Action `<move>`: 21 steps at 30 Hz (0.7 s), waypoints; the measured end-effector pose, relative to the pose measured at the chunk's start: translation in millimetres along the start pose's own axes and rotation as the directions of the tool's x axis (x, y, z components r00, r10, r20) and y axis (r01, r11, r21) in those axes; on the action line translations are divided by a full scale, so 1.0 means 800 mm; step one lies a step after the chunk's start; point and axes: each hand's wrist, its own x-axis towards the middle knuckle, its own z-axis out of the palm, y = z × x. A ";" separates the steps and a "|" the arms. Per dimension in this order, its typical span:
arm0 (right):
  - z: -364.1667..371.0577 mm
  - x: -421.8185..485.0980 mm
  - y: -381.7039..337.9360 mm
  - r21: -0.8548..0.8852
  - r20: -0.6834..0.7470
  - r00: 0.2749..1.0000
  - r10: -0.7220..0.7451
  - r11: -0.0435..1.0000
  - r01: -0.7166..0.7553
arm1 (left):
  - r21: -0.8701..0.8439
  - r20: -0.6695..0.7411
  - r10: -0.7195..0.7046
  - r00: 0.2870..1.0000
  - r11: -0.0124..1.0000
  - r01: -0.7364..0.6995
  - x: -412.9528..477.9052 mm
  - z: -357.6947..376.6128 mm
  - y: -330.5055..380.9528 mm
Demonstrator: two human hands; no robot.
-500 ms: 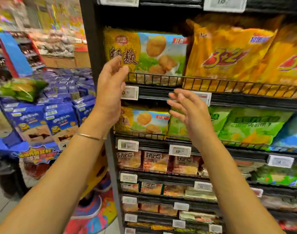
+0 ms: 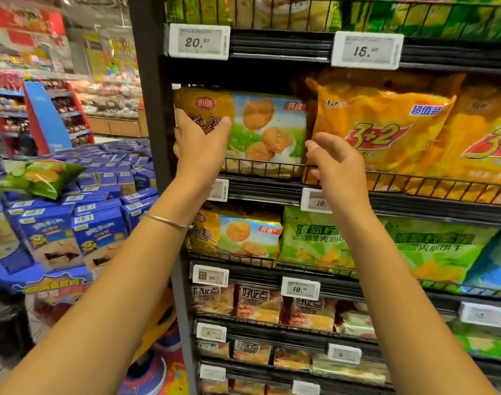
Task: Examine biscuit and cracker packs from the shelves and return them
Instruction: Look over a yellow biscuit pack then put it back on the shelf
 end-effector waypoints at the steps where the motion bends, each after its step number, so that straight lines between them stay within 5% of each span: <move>1: -0.001 0.004 0.001 -0.007 -0.006 1.000 0.004 1.000 -0.004 | 0.010 -0.017 -0.008 1.000 1.000 0.008 0.002 0.000 0.000; 15: 0.004 0.018 0.012 0.005 -0.102 0.994 -0.041 0.999 0.042 | 0.013 -0.080 0.052 0.995 0.999 -0.051 -0.013 -0.014 -0.007; 21: 0.013 0.020 0.015 0.019 -0.158 0.984 -0.086 0.996 0.090 | 0.245 -0.087 0.132 0.987 0.964 -0.107 -0.002 -0.004 -0.014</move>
